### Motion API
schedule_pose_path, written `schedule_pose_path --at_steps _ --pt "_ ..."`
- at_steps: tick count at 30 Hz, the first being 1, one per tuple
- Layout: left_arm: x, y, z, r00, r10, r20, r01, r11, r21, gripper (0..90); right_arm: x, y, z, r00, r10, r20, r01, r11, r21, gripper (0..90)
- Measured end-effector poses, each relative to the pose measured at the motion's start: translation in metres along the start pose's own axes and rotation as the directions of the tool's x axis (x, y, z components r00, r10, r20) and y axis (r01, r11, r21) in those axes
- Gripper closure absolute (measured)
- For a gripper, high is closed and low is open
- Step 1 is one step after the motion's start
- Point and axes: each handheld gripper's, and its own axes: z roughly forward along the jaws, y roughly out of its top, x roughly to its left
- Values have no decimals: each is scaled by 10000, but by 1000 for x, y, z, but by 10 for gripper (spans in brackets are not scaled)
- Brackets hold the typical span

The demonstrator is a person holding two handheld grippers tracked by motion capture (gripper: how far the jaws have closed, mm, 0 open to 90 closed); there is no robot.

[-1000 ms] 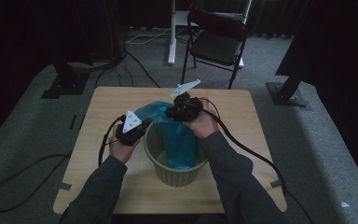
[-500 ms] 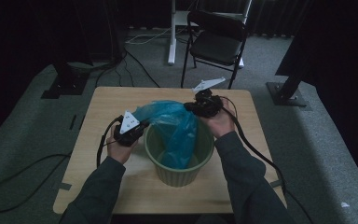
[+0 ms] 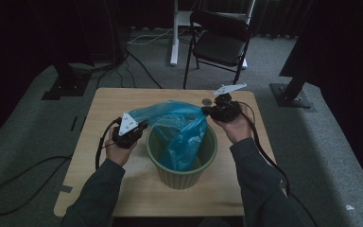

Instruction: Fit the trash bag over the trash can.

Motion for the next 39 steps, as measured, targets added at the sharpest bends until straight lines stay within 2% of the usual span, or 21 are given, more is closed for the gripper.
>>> schedule_pose_path --at_steps 2,6,8,12,19,24,27,29,32,34,36,39 --pt "1 0 -1 10000 -25 -28 25 10000 -43 897 -2 -2 -1 9999 67 -118 -68 10000 -65 886" --pt "-1 3 -1 10000 62 -57 -63 9999 -89 896 1 2 -1 9982 -144 -576 118 9989 -446 740" --pt "-2 4 0 10000 91 -14 -91 9999 -103 896 7 8 0 9961 -463 -757 410 9967 -696 685" --pt "-4 6 1 9998 206 8 -206 9997 -99 896 11 14 3 9945 -627 -833 563 9954 -771 654" --pt "-6 7 2 9998 213 58 -212 9997 -136 896 13 23 9 9943 -665 -835 593 9945 -865 628" --pt "-7 8 3 9997 220 97 -219 9996 -150 896 18 35 14 9929 -876 -807 809 9933 -828 614" --pt "-8 7 4 9995 270 150 -268 9996 -115 896 23 44 23 9899 -1093 -903 1055 9934 -458 615" --pt "-9 6 3 9995 264 159 -263 9996 -116 896 26 46 30 9894 -1260 -715 1261 9920 -44 636" --pt "-9 5 2 9995 221 232 -218 9997 -99 896 23 44 35 9910 -1211 -577 1236 9914 426 777" --pt "-9 5 0 9993 230 301 -227 9997 -97 896 23 41 33 9911 -1239 -496 1264 9906 517 886" --pt "-8 4 -2 9991 290 315 -286 9995 -117 896 24 37 31 9909 -1296 -372 1316 9897 573 896" --pt "-10 2 -5 9987 377 349 -373 9992 -109 896 22 30 22 9935 -1105 -266 1115 9930 397 896"
